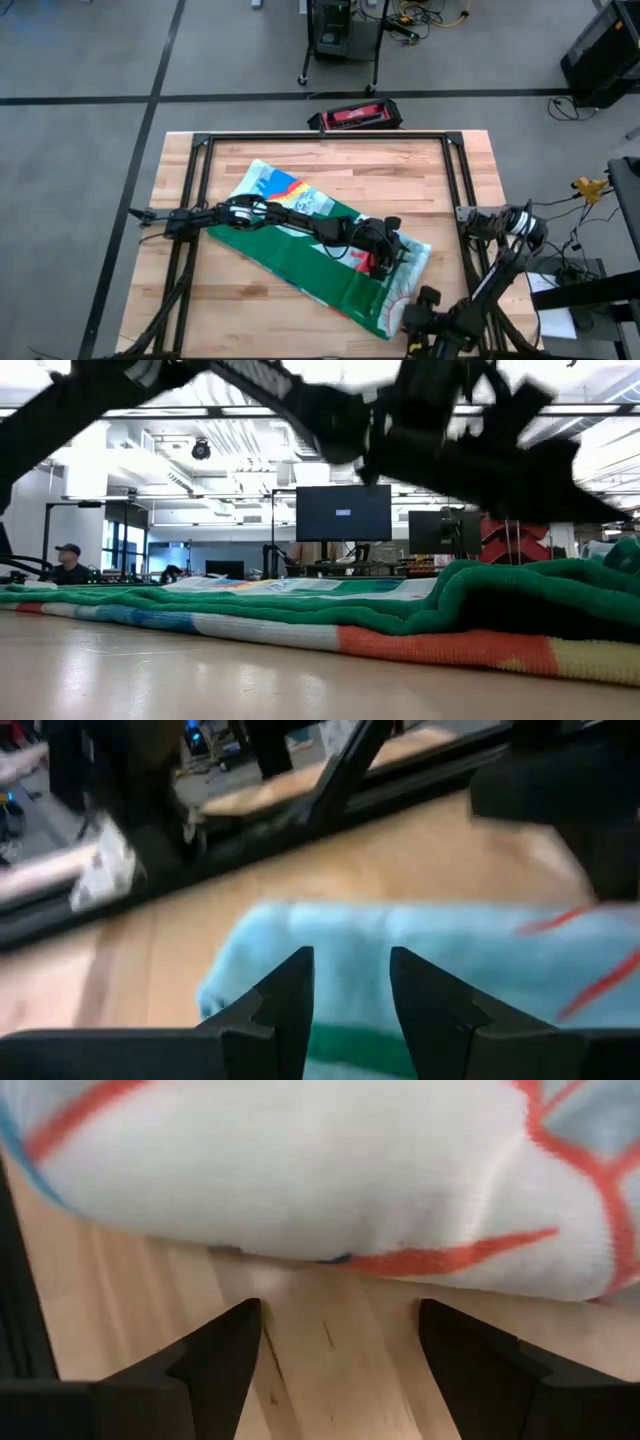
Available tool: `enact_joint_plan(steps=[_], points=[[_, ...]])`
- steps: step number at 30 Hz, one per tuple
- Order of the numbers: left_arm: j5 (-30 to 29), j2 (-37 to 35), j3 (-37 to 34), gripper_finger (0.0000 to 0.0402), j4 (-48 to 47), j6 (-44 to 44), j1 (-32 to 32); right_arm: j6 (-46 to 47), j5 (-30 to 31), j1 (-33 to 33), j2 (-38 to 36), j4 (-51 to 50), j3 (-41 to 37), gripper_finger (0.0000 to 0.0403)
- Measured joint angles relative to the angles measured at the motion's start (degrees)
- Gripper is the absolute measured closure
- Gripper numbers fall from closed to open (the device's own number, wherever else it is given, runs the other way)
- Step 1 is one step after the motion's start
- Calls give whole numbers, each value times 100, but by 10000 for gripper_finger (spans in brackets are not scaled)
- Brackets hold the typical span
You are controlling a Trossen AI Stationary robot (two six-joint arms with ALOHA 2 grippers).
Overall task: Roll towel
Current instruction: Roll the green towel
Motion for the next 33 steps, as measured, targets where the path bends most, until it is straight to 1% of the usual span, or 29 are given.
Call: enact_joint_plan(steps=[2, 5, 9, 12, 15, 18, 22, 28, 33], points=[[-19, -172, -1, 283, -425, 1, -109, 139, 54, 5, 115, -183, 206, 153], [-43, -360, -3, 283, -824, -79, -367, 281, 231, 38, 180, -403, 400, 152], [-200, -425, -6, 283, -841, -225, -899, 508, 464, 26, 134, -385, 422, 146], [-536, -331, -79, 283, -808, -231, -1265, 640, 481, 17, 165, -370, 373, 142], [-828, -315, -121, 283, -827, -199, -1491, 669, 475, 7, 179, -317, 354, 138], [-1039, -337, -140, 283, -756, -247, -1578, 651, 476, -6, 183, -258, 352, 135], [-1064, -303, -237, 283, -766, -389, -1560, 592, 478, 2, 183, -143, 352, 132], [-1083, -283, -713, 283, -728, -581, -1566, 269, 508, -5, 181, 98, 346, 126], [-1077, -292, -1140, 283, -228, -705, -1563, 110, 750, -46, 181, 182, 346, 123]])
